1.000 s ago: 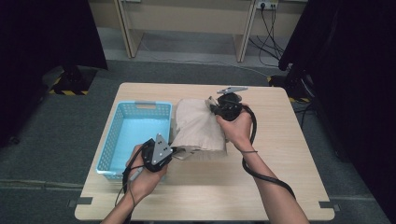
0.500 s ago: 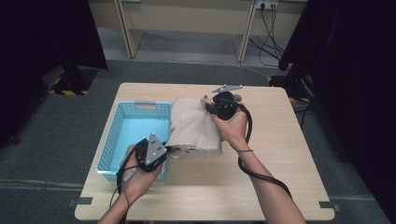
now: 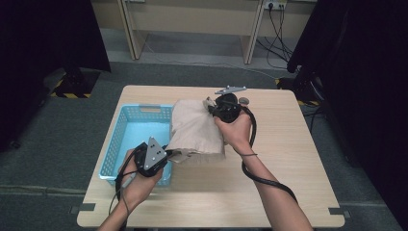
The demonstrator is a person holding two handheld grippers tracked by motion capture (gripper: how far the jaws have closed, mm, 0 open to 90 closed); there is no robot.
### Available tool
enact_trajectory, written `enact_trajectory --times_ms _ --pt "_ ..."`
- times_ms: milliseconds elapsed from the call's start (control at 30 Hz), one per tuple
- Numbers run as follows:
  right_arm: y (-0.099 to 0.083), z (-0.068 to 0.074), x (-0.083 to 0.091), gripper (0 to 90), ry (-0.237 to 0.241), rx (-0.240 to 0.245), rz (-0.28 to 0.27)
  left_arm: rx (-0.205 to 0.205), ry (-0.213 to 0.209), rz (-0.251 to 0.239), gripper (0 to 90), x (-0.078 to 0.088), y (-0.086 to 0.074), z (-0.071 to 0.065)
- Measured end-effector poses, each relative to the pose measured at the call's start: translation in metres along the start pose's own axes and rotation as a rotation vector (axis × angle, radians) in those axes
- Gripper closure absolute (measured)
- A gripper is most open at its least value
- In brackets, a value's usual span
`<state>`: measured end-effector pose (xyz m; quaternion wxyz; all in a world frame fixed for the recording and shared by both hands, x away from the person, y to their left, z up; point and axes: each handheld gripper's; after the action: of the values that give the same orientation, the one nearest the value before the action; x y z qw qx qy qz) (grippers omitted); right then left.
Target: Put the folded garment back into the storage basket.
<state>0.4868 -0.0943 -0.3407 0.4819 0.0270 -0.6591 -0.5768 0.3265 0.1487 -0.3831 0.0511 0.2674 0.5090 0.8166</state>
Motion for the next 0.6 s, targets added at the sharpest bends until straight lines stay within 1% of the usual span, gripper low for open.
enact_trajectory --times_ms 433,600 --pt "0.0055 0.0070 -0.0028 85.8 0.004 0.010 -0.006 0.006 0.010 -0.003 84.8 0.0046 -0.0023 0.0056" --pt "0.0072 0.0099 -0.0047 85.8 0.008 0.006 -0.009 0.009 0.014 0.001 84.8 0.0064 -0.0036 0.0084"
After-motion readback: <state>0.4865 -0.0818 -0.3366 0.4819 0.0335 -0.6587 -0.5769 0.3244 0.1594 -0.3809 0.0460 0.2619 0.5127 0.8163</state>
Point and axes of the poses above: each handheld gripper's, and its own axes: x roughly backward along the jaws, y roughly out of its top, z roughly to its left, and after that the axes turned 9 degrees about y, right-handed
